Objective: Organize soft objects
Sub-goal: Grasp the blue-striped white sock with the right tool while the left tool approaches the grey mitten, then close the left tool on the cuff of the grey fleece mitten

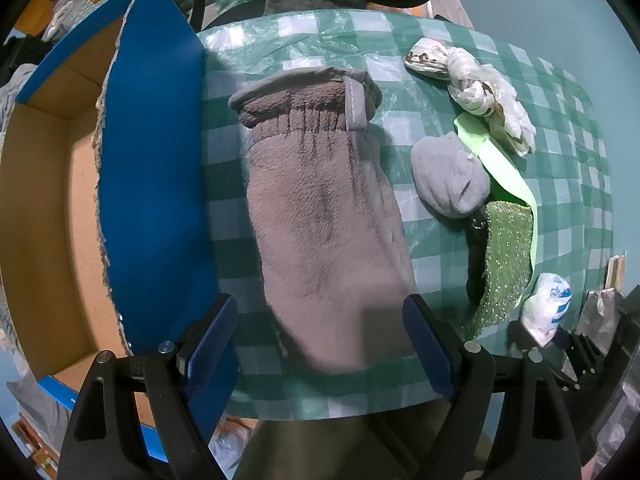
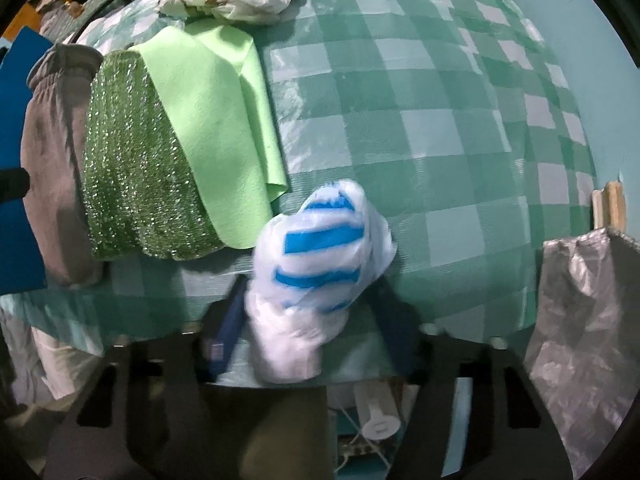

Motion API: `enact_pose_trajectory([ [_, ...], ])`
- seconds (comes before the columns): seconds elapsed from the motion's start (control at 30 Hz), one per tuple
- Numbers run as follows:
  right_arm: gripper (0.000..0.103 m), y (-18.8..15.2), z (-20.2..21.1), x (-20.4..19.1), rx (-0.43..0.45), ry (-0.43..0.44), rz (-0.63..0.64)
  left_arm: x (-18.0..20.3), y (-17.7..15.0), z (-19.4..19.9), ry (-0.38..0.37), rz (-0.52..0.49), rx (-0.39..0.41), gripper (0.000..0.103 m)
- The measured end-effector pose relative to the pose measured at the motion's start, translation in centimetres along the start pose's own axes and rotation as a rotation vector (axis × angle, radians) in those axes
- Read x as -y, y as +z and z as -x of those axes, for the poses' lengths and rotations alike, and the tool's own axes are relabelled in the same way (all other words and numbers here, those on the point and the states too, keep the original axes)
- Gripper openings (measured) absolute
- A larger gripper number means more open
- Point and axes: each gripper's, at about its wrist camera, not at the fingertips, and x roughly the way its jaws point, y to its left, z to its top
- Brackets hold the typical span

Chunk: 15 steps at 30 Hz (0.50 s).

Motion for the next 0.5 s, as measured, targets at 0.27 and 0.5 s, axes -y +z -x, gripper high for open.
enact_pose_trajectory([
  [0.27,0.041,2.2,2.0,5.0,0.021,0.028,-0.005,0.4,0.5,-0.3,0.018,0.047,-0.005,0.086],
  [0.5,0.041,5.3,3.6,5.7,0.058,0.037,0.030,-0.3,1.2,0.9,-0.027,0.134,-0.007,0.086],
])
